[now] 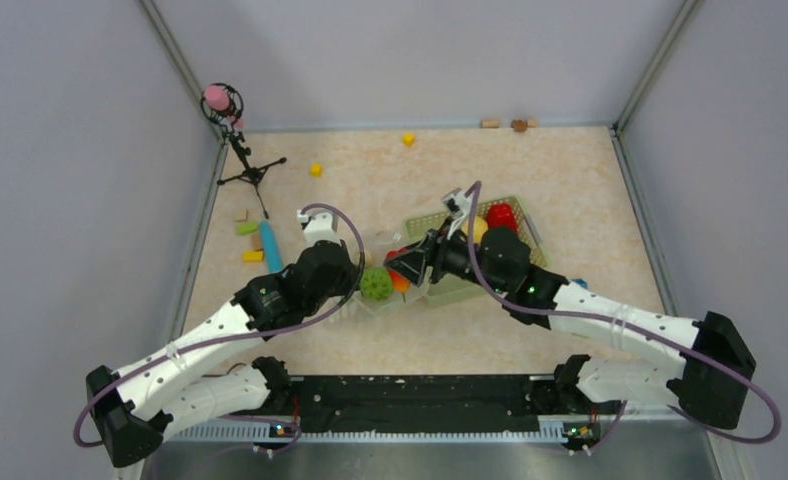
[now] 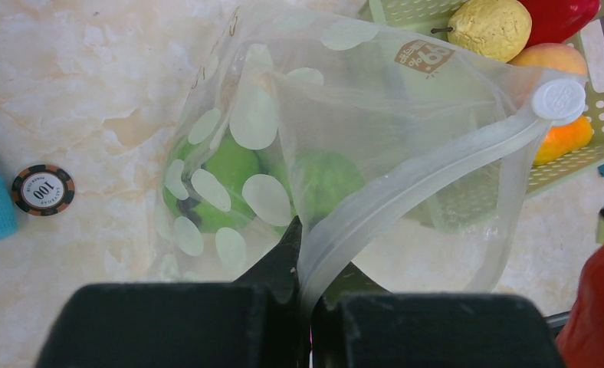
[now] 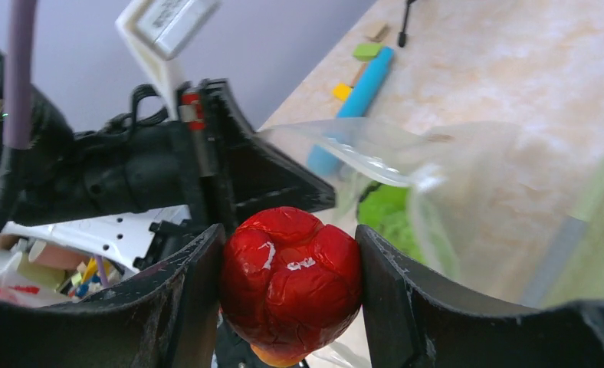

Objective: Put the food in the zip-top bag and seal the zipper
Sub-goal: Place the fake fruit in the zipper food storage bag.

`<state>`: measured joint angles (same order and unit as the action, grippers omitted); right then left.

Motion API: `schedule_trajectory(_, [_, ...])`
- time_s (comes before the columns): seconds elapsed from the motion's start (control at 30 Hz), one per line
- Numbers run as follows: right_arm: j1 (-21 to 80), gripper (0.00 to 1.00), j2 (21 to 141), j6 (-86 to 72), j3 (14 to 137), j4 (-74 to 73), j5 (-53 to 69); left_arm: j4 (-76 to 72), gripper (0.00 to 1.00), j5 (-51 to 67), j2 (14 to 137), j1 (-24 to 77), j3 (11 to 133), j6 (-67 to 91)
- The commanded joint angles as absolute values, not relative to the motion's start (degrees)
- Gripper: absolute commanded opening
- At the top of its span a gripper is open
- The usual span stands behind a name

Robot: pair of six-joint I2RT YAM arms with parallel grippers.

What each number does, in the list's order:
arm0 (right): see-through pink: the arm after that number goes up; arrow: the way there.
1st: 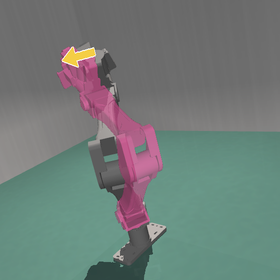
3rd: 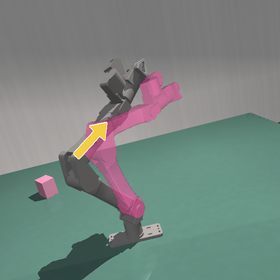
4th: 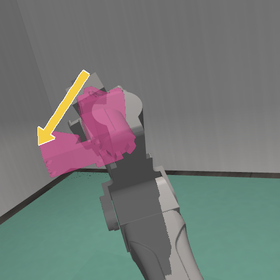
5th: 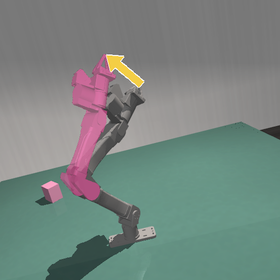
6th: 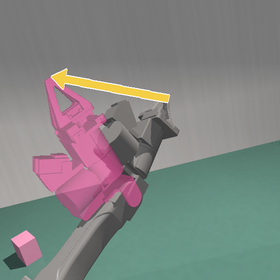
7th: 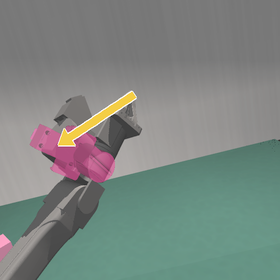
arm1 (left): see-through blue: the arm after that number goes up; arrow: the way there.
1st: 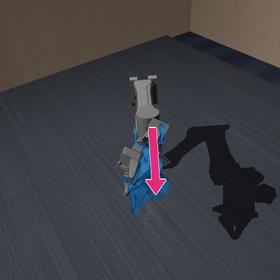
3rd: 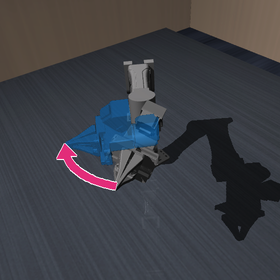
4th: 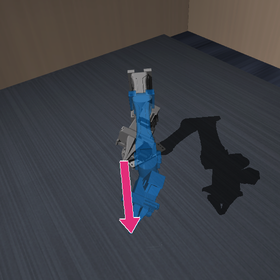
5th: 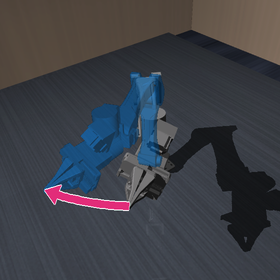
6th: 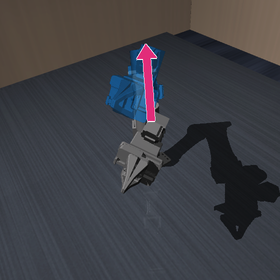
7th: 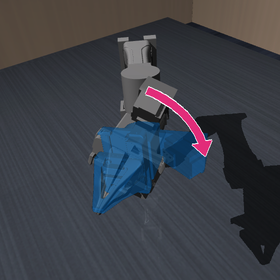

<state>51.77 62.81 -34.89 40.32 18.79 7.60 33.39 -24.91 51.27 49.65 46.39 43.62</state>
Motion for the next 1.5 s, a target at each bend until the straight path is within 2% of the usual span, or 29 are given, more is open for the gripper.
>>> schedule_trajectory(0.0, [57.5,0.21,67.9,-28.4,47.6,17.9,2.7,31.0,0.00,-25.4,50.8,49.9,47.2,44.0])
schedule_trajectory(0.3, [62.2,0.23,78.5,-27.6,52.1,19.8,-18.7,30.5,0.00,-24.2,49.8,49.9,46.8,44.0])
schedule_trajectory(0.53, [66.2,0.22,82.9,-21.8,44.7,44.8,-31.8,28.0,0.00,-20.5,47.8,49.9,45.6,43.3])
schedule_trajectory(0.77, [69.1,0.27,90.6,-18.7,44.3,64.5,-45.1,27.9,0.00,-20.8,47.2,49.9,45.4,43.2])
schedule_trajectory(0.83, [69.3,0.33,92.2,-17.9,44.9,66.2,-45.9,27.9,0.00,-20.8,47.2,50.0,45.4,43.3])
schedule_trajectory(0.87, [69.5,0.41,92.8,-17.7,45.4,66.2,-46.4,27.9,0.00,-20.5,47.2,49.9,45.4,43.3])
schedule_trajectory(1.03, [69.7,0.61,94.9,-17.3,47.6,63.8,-46.3,27.6,0.00,-20.1,46.8,49.9,45.1,43.7])
schedule_trajectory(1.17, [70.0,0.72,95.1,-17.6,48.4,62.1,-46.2,27.7,0.00,-20.5,46.4,49.9,44.9,44.0])
schedule_trajectory(1.27, [70.1,0.84,94.4,-18.0,49.6,58.7,-44.5,28.0,0.00,-21.4,45.9,49.9,44.8,44.4])
schedule_trajectory(1.47, [70.1,0.86,92.2,-18.2,51.7,50.0,-37.5,28.5,0.00,-23.2,44.8,49.9,44.6,45.0])
